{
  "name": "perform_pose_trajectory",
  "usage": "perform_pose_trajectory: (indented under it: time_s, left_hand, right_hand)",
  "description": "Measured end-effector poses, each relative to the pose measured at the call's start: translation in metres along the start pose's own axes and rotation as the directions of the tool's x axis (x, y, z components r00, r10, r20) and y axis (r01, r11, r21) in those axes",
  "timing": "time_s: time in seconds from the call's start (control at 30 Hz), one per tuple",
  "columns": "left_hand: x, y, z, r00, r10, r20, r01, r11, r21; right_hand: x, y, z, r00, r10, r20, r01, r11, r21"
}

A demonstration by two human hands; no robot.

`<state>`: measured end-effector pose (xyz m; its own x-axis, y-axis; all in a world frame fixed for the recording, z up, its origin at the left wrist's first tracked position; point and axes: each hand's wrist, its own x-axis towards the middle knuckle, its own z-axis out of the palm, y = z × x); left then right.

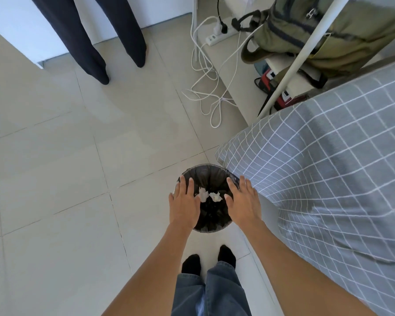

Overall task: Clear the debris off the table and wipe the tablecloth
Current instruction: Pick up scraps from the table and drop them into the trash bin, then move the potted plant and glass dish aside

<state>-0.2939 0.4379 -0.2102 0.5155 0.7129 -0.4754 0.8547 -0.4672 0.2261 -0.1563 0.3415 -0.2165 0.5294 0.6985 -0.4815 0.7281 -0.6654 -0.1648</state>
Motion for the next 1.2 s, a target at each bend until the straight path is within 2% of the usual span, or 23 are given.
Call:
perform_pose_trajectory:
  time_s: [0.33, 0.57, 0.7, 1.0, 1.2]
  left_hand:
    - [-0.083, 0.023, -0.128, 0.993, 0.079, -0.086, -0.073, 0.994, 0.080]
    - [-0.127, 0.046, -0.206, 0.971, 0.172, -0.168, -0.151, 0.980, 0.129]
    - [-0.138, 0.069, -0.237, 0.941, 0.273, -0.201, -0.242, 0.956, 0.167]
    - [-0.156, 0.148, -0.252, 0.846, 0.490, -0.210, -0.452, 0.868, 0.206]
    - [-0.185, 0.225, -0.220, 0.799, 0.601, -0.019, -0.571, 0.767, 0.292]
  right_hand:
    - [-0.087, -0.037, -0.135, 0.995, -0.057, -0.086, 0.055, 0.998, -0.025]
    - [-0.149, -0.048, -0.204, 0.977, 0.003, -0.214, 0.011, 0.998, 0.065]
    - [-0.172, -0.033, -0.233, 0.959, 0.073, -0.275, -0.044, 0.993, 0.111]
    - [-0.236, 0.042, -0.253, 0.877, 0.309, -0.367, -0.239, 0.945, 0.225]
    - [-0.298, 0.119, -0.239, 0.813, 0.477, -0.334, -0.384, 0.871, 0.307]
